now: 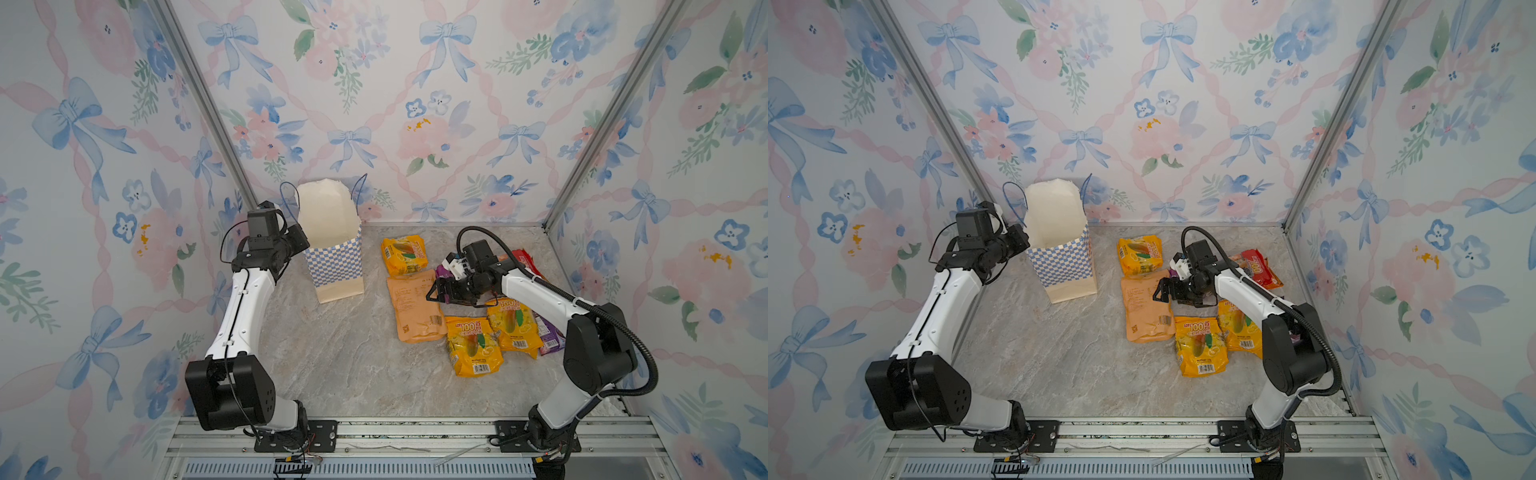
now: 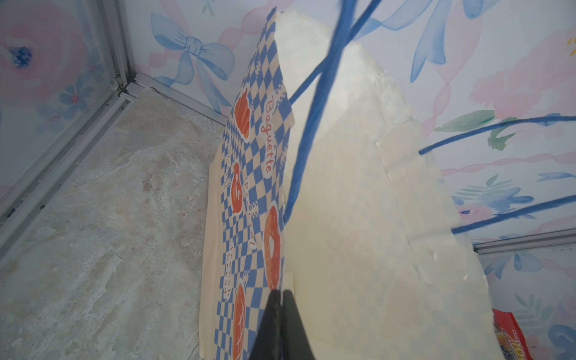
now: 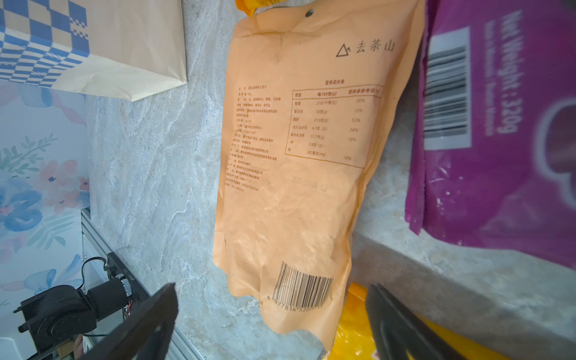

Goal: Place the snacks into the paper bag
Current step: Pick up the snack at the center of the table.

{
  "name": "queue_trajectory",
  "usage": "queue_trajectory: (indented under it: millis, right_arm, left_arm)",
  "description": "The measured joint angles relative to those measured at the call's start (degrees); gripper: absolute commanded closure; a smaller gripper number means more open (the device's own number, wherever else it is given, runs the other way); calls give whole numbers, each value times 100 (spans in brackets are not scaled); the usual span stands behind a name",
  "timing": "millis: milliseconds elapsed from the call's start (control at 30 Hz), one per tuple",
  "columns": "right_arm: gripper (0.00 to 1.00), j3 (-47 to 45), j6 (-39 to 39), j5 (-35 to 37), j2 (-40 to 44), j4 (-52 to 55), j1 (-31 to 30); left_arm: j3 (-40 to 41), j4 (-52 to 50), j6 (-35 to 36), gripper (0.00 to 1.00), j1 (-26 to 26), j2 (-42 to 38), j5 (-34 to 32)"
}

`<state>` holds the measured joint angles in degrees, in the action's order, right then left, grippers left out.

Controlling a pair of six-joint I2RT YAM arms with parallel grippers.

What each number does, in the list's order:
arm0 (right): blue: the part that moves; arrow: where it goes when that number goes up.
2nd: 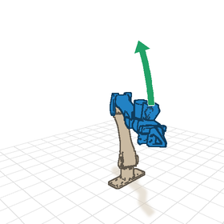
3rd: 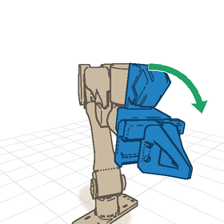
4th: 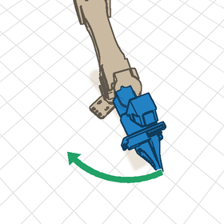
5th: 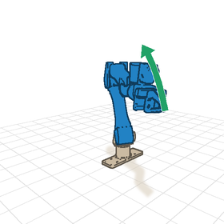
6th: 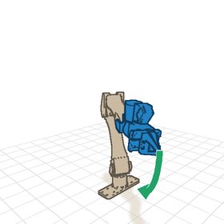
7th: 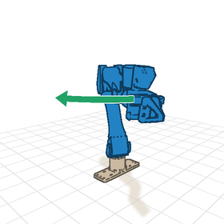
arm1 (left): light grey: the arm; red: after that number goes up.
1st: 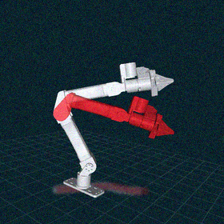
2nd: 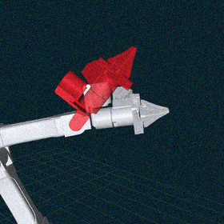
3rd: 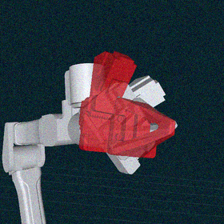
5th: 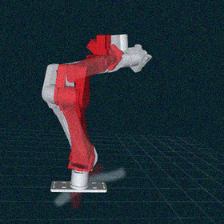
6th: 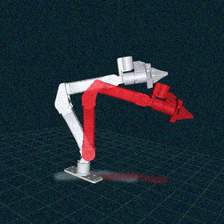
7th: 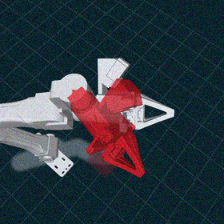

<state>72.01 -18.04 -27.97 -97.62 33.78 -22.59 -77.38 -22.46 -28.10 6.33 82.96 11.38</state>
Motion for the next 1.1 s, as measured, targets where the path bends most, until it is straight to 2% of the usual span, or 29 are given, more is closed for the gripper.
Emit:
queue_trajectory:
  millis: [667,1100]
  right_arm:
    - [1,4,0,-74,-951,-297,4]
    - [4,129,-85,-173,-1259,-369,4]
  left_arm:
    - [15,2,61,100,149,2,1095]
    - [636,-15,37,100,166,-988,1707]
